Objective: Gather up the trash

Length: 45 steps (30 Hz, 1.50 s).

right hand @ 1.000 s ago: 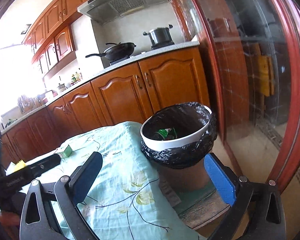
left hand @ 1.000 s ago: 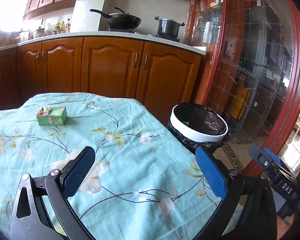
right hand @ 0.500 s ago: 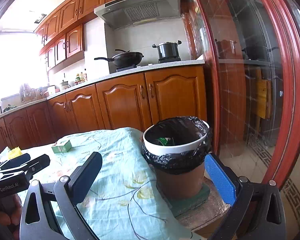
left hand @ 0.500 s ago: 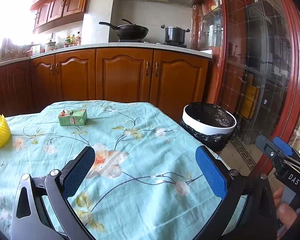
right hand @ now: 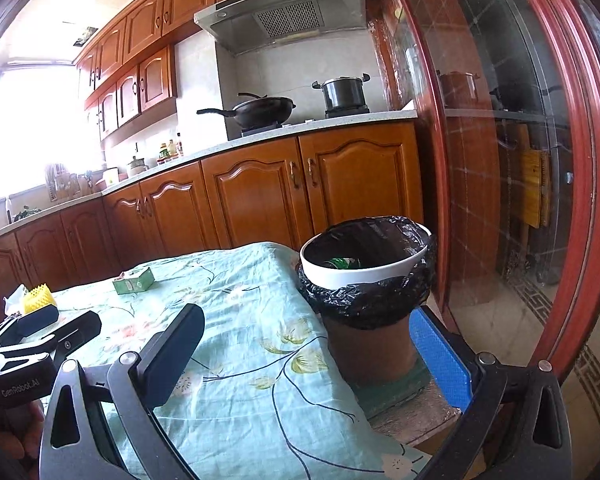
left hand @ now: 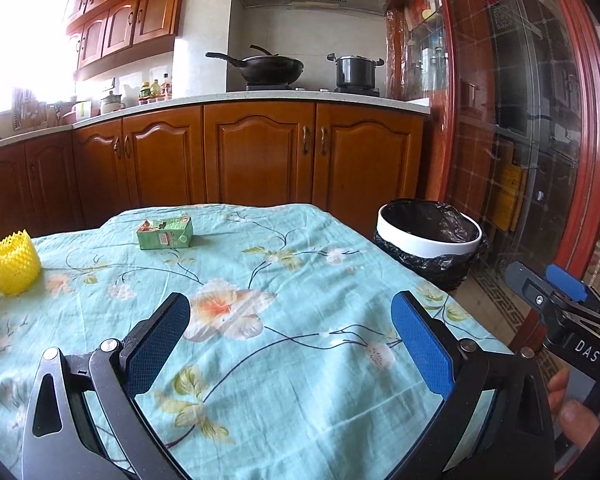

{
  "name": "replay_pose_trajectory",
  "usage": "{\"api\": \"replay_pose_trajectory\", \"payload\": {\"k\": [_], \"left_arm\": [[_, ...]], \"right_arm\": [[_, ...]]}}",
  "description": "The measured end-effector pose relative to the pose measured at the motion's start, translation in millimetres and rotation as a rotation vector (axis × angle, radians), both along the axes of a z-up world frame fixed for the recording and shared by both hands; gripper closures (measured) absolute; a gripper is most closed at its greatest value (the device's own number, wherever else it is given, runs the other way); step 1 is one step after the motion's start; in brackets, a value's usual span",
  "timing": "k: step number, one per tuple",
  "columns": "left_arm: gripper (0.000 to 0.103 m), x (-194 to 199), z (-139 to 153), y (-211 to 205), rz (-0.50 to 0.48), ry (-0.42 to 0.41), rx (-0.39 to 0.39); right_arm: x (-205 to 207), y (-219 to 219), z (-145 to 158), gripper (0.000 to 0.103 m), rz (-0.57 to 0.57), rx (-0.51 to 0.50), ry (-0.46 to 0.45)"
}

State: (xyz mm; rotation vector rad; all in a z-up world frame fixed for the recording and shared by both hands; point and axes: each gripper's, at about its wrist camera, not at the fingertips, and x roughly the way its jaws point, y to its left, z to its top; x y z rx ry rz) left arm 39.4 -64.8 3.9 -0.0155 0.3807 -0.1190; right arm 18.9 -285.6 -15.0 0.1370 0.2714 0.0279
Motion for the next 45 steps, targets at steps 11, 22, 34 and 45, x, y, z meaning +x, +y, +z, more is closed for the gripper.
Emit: {"api": "replay_pose_trajectory", "payload": {"k": [11, 22, 34, 45], "left_arm": [[0.0, -7, -3, 14, 0.061, 0.004, 0.02], [0.0, -9, -5, 19, 0.078, 0.013, 0.02], [0.0, -8, -5, 17, 0.082, 0.008, 0.03], [0.0, -9, -5, 17, 0.087, 0.012, 0.037]], "right_arm": [[3, 22, -2, 0.0, 0.071, -0.016, 0.013], [4, 33, -3, 0.0, 0.109, -0.027, 0.02], [4, 36, -2, 0.0, 0.118, -0.025, 0.021], [5, 37, -2, 0.0, 0.128, -0.019, 0.023]]}}
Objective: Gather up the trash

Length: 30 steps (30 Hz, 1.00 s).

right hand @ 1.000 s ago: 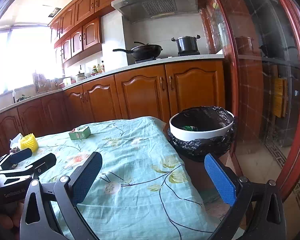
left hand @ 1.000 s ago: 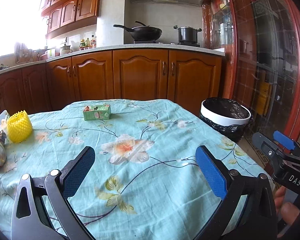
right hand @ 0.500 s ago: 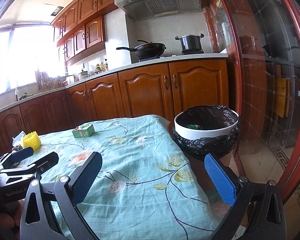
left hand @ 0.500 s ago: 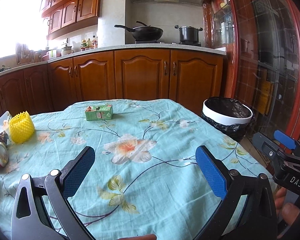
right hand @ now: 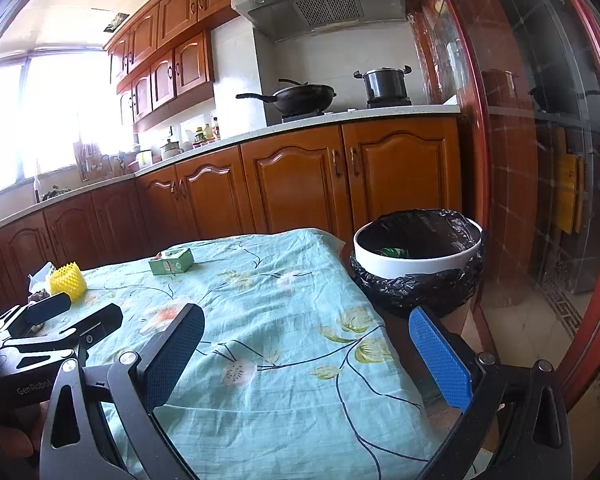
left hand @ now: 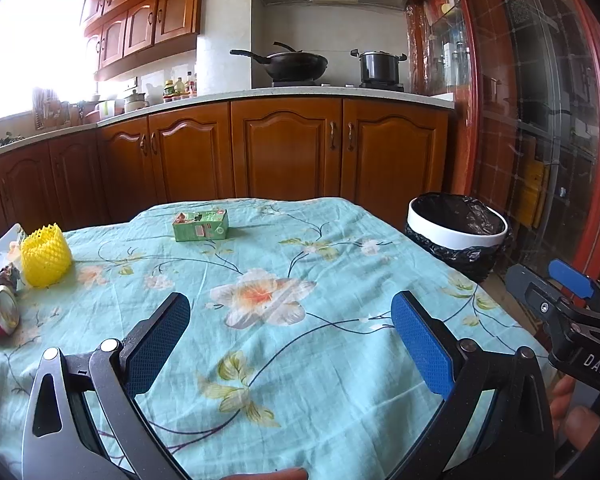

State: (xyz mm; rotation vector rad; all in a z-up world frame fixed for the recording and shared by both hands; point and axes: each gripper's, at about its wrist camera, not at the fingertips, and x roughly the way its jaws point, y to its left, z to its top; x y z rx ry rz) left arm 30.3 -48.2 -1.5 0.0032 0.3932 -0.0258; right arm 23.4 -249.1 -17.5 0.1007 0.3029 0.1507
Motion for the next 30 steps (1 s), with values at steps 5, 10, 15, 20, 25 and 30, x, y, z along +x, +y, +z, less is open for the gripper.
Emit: {"api": "replay_pose_trajectory", "payload": {"k": [5, 10, 15, 20, 25, 30], "left_arm": [[0.0, -0.3, 0.0, -0.7, 0.002, 0.0, 0.007], [0.0, -1.8, -0.3, -0.4, 0.006, -0.006, 0.005], [0.0, -1.7, -1.0, 0.3, 0.005, 0.0, 0.002], [0.0, -2.3, -0.5, -0.3, 0.002, -0.001, 0.003], [0.0, -2.4, -0.2, -0.7, 0.002, 0.0, 0.003], [0.0, -2.7, -0.1, -0.9, -0.001, 0.001, 0.002]], "right_arm": [[0.0, 1.4, -0.3, 0.0, 0.003, 0.0, 0.0], [0.2, 2.0, -0.6, 0.0, 0.004, 0.003, 0.002], [-0.4, 3.0, -1.5, 0.0, 0.005, 0.005, 0.003], [-0.7, 4.9, -2.0, 0.0, 0.006, 0.004, 0.002], [-1.2, 4.8, -1.7, 0.0, 0.006, 0.005, 0.001], [-1.4, 5.3, -1.6, 0.0, 0.006, 0.005, -0.001]]}}
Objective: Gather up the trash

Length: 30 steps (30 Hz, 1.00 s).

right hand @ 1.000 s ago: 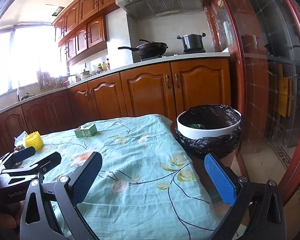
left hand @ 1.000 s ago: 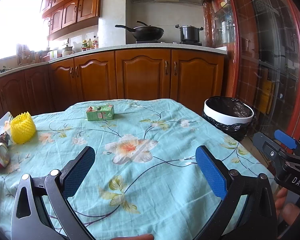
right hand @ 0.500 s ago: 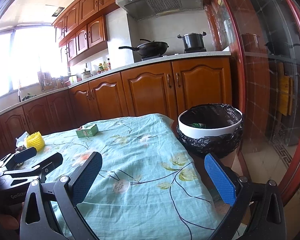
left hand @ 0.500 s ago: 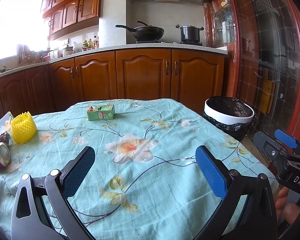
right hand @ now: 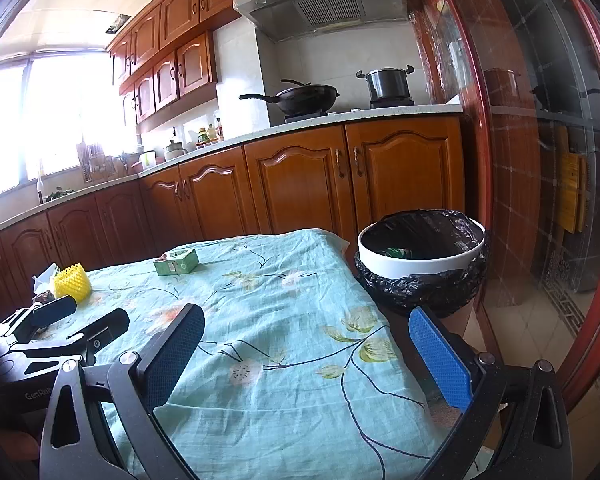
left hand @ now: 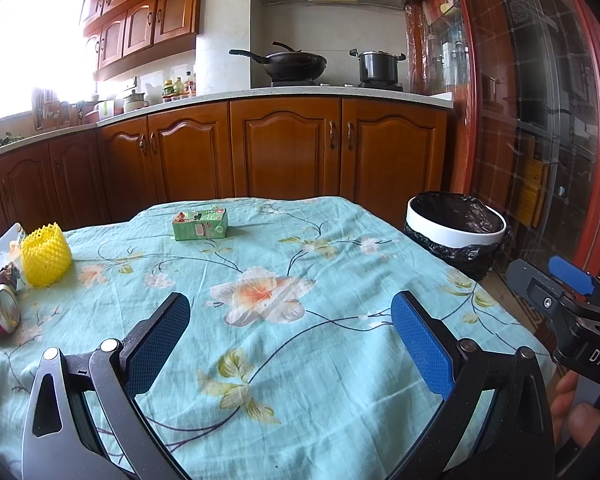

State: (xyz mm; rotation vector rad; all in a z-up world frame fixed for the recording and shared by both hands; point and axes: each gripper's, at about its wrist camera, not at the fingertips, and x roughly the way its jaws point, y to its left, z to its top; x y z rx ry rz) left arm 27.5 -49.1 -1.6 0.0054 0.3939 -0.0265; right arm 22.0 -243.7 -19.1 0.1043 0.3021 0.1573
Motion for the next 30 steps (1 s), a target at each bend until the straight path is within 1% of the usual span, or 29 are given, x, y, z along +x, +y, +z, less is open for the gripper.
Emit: {"api": "replay_pose_trajectory", "payload": {"k": [30], "left_arm": [[0.0, -1.6, -1.7, 0.7, 0.0, 0.005, 0.0]], "right_arm": [[-1.0, 1.9, 1.6, 0.0, 0.002, 0.001, 0.0]]}}
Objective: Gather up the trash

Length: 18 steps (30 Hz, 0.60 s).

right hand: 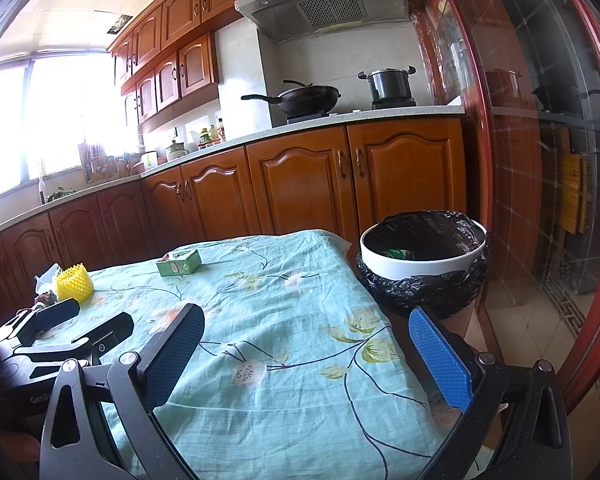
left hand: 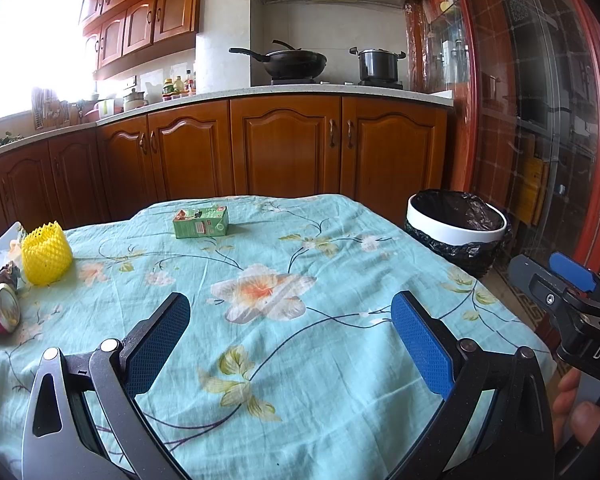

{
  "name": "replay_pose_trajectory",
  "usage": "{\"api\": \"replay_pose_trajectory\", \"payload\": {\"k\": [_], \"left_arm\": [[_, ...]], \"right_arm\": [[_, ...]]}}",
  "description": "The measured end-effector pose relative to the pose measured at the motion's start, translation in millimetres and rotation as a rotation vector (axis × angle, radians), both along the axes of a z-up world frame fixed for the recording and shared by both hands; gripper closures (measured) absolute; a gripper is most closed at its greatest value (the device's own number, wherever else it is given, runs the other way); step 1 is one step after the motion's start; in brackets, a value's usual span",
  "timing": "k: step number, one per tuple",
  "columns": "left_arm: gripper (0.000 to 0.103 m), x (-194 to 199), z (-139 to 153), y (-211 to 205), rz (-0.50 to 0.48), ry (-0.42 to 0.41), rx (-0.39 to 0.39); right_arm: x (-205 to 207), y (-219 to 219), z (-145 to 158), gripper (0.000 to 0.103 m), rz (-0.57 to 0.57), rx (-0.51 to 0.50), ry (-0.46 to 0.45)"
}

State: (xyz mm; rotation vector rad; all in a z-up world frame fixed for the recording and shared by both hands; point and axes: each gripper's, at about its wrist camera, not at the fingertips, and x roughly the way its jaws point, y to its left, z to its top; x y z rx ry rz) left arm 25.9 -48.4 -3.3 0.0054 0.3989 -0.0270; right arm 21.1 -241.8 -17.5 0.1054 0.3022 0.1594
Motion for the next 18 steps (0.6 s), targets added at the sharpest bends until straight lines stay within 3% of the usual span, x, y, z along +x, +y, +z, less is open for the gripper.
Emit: {"api": "replay_pose_trajectory", "payload": {"k": [18], "left_arm": [[0.0, 1.1, -3.1, 4.0, -0.003, 0.013, -0.005]], "right_arm": [[-0.5, 3.7, 2.3, 0.0, 0.007, 0.006, 0.009]]}}
